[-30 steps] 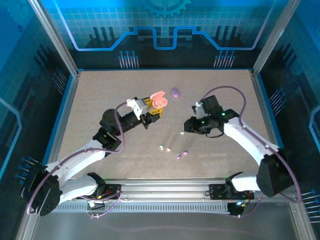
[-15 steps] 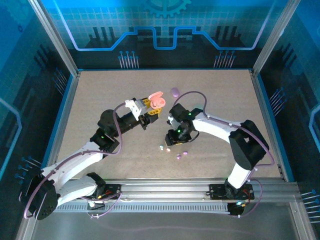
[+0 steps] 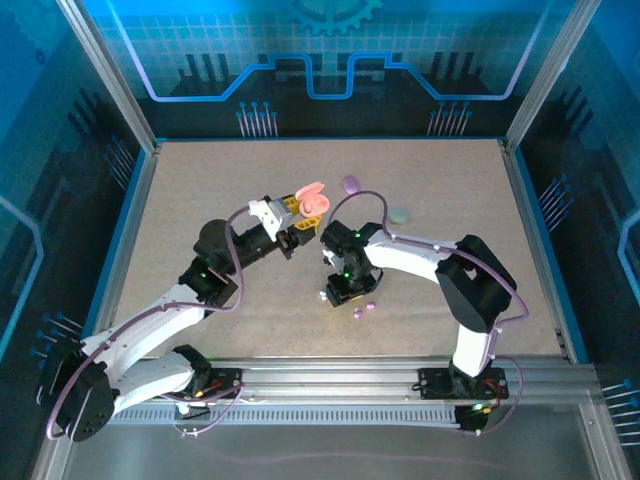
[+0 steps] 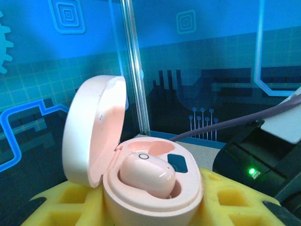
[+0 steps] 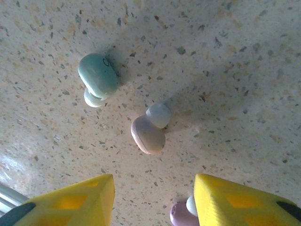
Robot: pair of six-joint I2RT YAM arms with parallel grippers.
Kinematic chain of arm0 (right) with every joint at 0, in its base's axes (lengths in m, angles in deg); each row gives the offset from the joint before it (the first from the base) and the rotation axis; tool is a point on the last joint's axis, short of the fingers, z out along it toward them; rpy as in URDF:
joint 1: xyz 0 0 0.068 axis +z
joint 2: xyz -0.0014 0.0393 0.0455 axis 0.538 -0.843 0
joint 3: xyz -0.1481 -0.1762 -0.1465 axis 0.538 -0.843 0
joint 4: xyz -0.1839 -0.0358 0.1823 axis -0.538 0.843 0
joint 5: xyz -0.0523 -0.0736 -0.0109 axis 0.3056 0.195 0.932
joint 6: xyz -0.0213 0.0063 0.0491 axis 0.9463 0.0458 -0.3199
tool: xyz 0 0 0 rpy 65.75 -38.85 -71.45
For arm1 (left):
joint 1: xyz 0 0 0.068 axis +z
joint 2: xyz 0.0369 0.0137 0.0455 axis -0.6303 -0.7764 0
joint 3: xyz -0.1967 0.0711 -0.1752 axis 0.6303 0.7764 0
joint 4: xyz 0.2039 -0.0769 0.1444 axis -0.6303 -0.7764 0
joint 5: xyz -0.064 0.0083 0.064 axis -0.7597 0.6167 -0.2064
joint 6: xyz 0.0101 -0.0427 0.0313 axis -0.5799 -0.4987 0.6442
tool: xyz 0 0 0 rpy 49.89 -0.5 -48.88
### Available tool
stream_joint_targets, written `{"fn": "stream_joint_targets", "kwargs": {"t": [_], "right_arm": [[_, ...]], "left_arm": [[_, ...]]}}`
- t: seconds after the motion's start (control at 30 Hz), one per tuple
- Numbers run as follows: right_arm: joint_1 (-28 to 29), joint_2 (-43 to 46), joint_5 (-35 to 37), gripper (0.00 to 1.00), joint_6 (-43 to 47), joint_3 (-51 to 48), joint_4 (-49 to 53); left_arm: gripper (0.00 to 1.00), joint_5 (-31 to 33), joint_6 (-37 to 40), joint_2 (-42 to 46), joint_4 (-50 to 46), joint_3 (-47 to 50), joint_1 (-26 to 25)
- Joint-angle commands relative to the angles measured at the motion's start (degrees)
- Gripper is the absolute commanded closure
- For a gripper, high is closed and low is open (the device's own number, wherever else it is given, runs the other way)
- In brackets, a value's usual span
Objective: Insert the wireless bluetooth earbuds into the charging case
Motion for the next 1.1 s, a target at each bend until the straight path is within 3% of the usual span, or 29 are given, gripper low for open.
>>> {"fn": "stream_joint_targets", "kwargs": {"t": [0.0,0.33,1.07], "right_arm": [[1.13,-1.96,1.83,0.53,1.06,1.97,1.84],[1.78,-4.54,7.05,0.59,0.49,3.68,2.58],[-0.72,-4.21,13.09,0.61,1.26,5.3,0.38]], "left_arm": [[0.72,1.1,1.35,1.39,0.26,-1.42,-0.24],[0.72,1.16,1.68,1.35,-0.22,-1.42,-0.3],[0.72,1.37,1.43,1.04,-0.06,-1.07,-0.27]]}}
